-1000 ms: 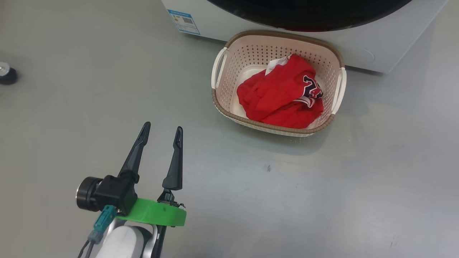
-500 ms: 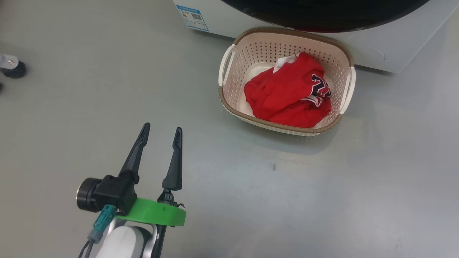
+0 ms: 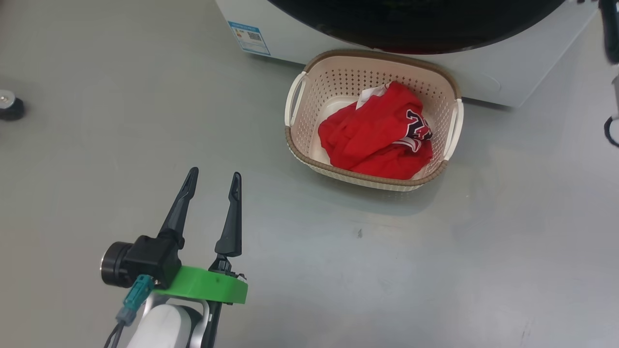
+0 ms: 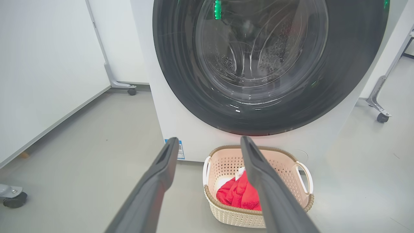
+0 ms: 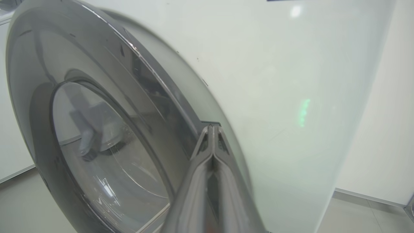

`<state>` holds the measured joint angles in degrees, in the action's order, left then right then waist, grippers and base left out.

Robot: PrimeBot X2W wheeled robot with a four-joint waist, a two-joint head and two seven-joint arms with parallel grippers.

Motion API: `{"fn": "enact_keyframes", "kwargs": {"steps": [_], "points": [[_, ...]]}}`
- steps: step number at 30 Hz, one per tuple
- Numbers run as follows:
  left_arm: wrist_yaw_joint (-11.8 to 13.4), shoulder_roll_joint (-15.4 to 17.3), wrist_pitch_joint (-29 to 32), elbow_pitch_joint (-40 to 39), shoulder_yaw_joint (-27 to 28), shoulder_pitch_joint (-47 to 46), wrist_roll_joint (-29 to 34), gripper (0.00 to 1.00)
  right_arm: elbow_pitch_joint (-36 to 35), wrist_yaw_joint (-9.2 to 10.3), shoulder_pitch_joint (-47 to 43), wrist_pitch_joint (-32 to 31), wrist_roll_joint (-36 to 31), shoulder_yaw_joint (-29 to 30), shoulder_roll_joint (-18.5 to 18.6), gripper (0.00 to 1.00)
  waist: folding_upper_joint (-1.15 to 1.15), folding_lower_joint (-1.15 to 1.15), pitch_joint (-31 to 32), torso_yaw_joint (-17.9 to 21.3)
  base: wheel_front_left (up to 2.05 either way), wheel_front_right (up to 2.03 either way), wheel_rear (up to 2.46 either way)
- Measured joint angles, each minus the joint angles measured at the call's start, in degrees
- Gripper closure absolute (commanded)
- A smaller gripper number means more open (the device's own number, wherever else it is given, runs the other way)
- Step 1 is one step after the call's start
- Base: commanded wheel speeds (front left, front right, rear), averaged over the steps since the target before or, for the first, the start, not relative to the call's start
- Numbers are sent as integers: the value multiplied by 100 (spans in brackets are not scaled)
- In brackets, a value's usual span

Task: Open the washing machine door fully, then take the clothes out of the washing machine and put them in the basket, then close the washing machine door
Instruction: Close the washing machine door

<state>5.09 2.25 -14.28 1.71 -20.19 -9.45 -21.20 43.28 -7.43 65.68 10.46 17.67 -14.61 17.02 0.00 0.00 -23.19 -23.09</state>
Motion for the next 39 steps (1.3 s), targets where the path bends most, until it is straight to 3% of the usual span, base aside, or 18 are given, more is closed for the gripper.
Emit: {"fn": "enact_keyframes", "kwargs": {"steps": [15,16,18,19,20,21,22,23,39], "points": [[25,15,-1,82,242,13,4,0,-320,0,-1473,372,405,96,-186,100,0,0,478,417,0,0,0],[25,33,-1,86,254,14,5,0,-370,0,-1585,372,434,107,-211,94,0,0,510,460,0,0,0],[25,67,-2,107,275,19,13,0,-444,0,-1824,374,454,132,-255,59,0,0,575,546,0,0,0],[25,81,-18,120,277,23,22,0,-466,0,-1962,374,459,132,-270,52,0,0,609,591,0,0,0],[25,89,-16,125,278,27,22,0,-487,0,-2112,374,481,140,-287,52,0,0,643,635,0,0,0],[25,92,-18,130,287,34,22,0,-500,0,-2275,374,510,156,-314,27,0,0,680,680,0,0,0],[25,94,-18,137,304,41,22,0,-504,0,-2431,374,511,166,-345,10,0,0,717,723,0,0,0],[25,99,-18,145,328,52,22,0,-508,0,-2587,374,541,192,-387,3,0,0,755,766,0,0,0],[23,378,-16,297,338,502,116,0,-1463,218,-4365,374,637,480,-771,0,0,0,1465,1426,0,0,0]]}}
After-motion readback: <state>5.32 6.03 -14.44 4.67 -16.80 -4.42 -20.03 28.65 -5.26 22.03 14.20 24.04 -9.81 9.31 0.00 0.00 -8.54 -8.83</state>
